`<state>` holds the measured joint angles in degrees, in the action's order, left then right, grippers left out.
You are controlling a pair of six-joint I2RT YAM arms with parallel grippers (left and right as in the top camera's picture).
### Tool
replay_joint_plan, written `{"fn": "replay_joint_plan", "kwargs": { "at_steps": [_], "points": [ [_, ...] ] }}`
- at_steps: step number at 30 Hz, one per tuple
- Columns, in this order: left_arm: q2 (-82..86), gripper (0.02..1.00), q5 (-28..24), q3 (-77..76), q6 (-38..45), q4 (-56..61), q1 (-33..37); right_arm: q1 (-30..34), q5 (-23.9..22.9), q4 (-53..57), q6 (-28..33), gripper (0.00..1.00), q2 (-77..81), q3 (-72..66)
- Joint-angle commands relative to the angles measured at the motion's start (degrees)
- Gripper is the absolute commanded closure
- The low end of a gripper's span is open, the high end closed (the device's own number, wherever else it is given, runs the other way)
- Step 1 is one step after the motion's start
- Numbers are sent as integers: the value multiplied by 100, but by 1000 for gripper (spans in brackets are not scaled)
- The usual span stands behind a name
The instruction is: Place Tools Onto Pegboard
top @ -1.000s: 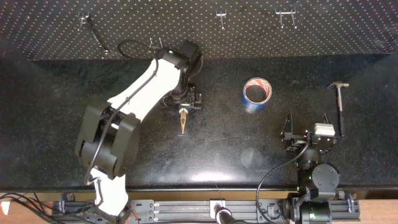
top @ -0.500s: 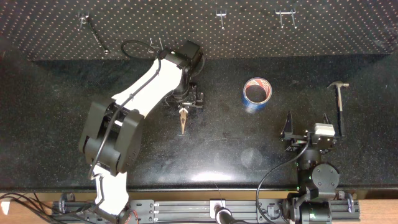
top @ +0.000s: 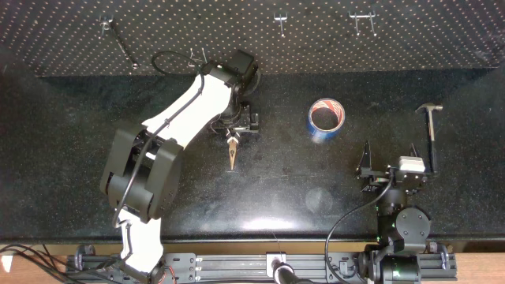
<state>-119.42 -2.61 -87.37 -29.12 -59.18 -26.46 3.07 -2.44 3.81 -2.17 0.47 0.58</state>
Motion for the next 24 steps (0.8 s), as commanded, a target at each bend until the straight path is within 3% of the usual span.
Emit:
{"fn": "replay_joint_plan", "kwargs": {
  "at_steps": [1, 2, 5, 13, 22, 24],
  "points": [
    [-199, 108, -42, -94, -85, 9, -24, 28, 52, 13, 98, 64, -42, -37],
    [-199, 108, -39, -94, -61, 7, -26, 28, 52, 11, 96, 64, -42, -37],
    [-199, 386, -39, -94, -44, 11, -33, 28, 52, 13, 98, 62, -42, -37],
    [-199, 408, -33, -94, -44, 140, -151, 28, 52, 11, 98, 62, -42, -37],
    [-199, 564, -35, -94, -44, 160, -175, 28, 52, 11, 98, 62, -42, -37],
    [-199, 660, -35, -94, -44, 160, -175, 28, 52, 13, 98, 64, -42, -37]
  ]
}}
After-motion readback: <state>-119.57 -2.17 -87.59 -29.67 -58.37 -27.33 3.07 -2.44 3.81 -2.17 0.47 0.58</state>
